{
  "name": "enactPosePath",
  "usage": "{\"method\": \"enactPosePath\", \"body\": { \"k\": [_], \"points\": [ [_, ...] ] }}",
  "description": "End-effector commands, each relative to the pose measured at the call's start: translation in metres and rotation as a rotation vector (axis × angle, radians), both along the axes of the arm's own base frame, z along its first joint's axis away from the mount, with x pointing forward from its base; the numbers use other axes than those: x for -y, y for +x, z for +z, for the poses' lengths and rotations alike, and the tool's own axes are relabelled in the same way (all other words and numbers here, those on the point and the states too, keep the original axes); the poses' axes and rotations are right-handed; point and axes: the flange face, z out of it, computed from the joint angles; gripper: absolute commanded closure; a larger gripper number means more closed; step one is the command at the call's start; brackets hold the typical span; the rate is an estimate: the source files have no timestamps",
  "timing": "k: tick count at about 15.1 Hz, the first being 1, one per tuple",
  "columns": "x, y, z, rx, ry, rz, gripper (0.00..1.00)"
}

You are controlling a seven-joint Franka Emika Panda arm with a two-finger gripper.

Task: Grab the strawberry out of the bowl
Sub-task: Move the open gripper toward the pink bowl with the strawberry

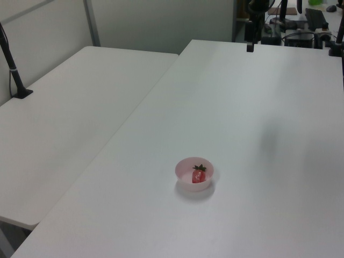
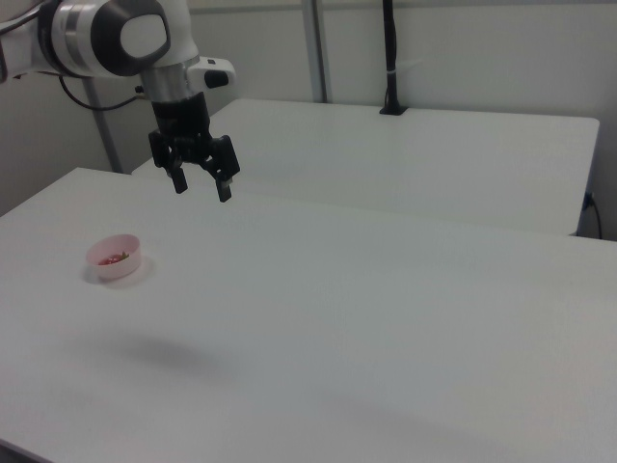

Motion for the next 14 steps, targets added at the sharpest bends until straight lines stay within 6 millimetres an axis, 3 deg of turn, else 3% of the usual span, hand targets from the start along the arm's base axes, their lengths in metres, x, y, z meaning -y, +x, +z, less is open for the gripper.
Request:
{"method": "enactPosePath", "body": {
  "k": [1,14],
  "points": [
    [0.0001,-0.0014,0.0041,-0.006,-0.001,0.003,0.00],
    [0.0007,0.0018,0.0051,0.010,0.000,0.004,0.00]
  ]
}}
